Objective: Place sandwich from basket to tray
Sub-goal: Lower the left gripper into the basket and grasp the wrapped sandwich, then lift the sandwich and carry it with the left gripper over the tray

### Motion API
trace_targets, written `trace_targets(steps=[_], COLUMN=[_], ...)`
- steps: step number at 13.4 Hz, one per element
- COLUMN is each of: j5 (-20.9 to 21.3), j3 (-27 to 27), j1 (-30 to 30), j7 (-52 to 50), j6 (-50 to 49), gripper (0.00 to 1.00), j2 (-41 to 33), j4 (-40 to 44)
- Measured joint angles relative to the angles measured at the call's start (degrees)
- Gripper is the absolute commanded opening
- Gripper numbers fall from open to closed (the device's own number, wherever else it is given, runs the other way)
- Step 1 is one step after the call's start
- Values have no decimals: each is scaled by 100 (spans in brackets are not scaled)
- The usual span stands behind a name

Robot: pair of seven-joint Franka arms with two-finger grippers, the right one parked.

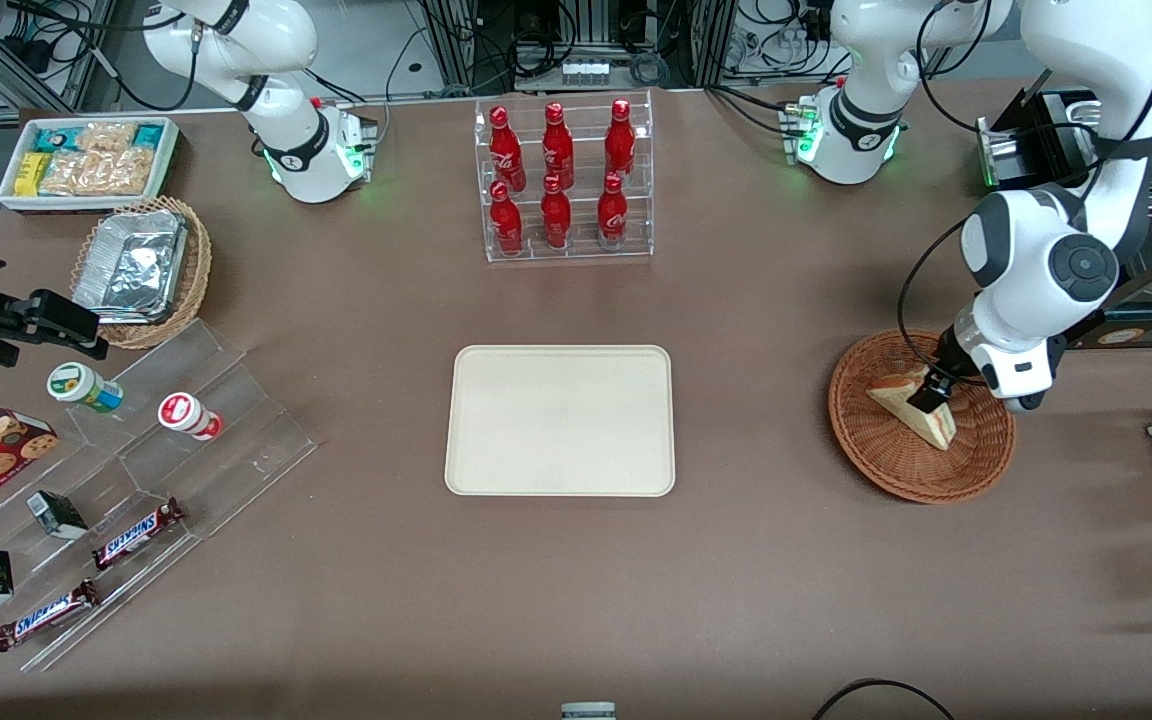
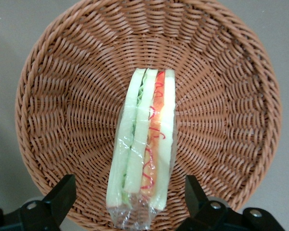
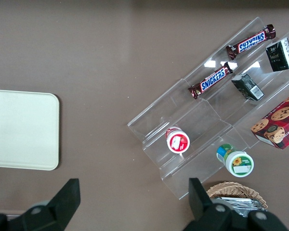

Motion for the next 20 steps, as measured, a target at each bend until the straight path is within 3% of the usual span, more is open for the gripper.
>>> trace_targets(steps=[3, 4, 6, 7, 8, 11, 14, 17, 20], j5=[0, 0, 0, 0, 0, 2, 164, 647, 730], j3=[-14, -19, -24, -24, -25, -49, -99, -127, -163], j1=[-9, -11, -11, -12, -14, -46, -355, -1068, -1875], j7=[0, 0, 0, 0, 0, 3, 9, -13, -37], j6=[132, 187, 264, 276, 281, 233, -853, -2655, -3133], gripper=[100, 91, 37, 17, 10, 10, 10, 10, 9], j2=[141, 190, 230, 229, 229, 169, -268, -801, -840], j4=[-6, -6, -6, -3, 7, 132, 569, 1341, 1772])
